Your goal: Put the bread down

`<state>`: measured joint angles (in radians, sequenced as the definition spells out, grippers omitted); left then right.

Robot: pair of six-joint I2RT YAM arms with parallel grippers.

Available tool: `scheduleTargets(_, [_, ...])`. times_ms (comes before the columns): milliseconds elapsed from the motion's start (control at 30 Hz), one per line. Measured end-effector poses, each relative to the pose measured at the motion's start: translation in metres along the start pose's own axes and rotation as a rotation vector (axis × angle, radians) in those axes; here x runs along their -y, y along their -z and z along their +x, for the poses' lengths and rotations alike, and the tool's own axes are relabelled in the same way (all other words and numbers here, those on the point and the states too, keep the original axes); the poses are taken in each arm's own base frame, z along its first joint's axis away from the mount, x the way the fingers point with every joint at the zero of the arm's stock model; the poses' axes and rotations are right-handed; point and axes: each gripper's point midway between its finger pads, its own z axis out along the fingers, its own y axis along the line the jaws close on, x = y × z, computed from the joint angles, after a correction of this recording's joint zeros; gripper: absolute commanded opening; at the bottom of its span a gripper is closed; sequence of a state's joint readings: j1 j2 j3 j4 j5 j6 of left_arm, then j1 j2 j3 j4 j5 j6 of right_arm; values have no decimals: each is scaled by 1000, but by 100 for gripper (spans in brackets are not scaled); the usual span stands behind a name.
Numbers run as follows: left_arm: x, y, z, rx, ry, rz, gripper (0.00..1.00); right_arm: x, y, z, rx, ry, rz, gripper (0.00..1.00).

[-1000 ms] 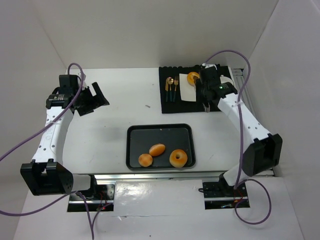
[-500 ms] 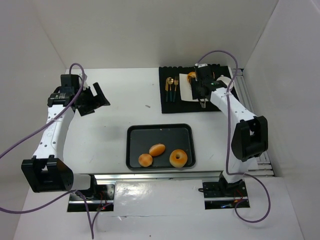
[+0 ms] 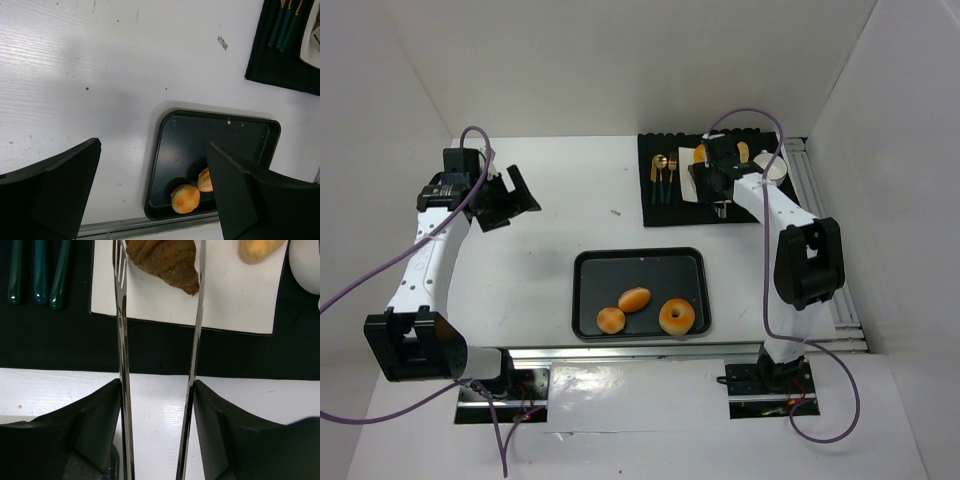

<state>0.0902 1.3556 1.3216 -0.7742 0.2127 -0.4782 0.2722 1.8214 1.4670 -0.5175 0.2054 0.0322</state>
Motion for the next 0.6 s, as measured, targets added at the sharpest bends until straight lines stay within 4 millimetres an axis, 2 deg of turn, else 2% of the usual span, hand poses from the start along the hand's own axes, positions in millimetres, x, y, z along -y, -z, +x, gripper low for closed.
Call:
scheduleTargets(67, [0, -1, 0, 1, -1, 1, 100, 0, 0, 0, 1, -2, 1, 71])
scheduleTargets(233, [-1, -3, 2, -4, 1, 2, 100, -1, 8, -3, 10, 3, 11, 68])
scheduleTargets(300, [-2, -4, 4, -8, 2, 1, 100, -2, 19, -8, 29, 9, 13, 64])
scheduleTargets(400, [-2, -3, 5, -8, 1, 3, 100, -14, 48, -24, 95, 20, 0, 64])
scheduleTargets(467, [-2, -1, 4, 0, 0, 2, 100, -31, 73, -35, 153, 31, -31, 64])
scheduleTargets(533, [-2, 1, 3, 9, -1, -3, 100, -62, 102, -49, 220, 49, -94, 64])
scheduleTargets(600, [-2, 3, 2, 18, -2, -6, 100, -96, 121, -61, 272, 65, -162, 64])
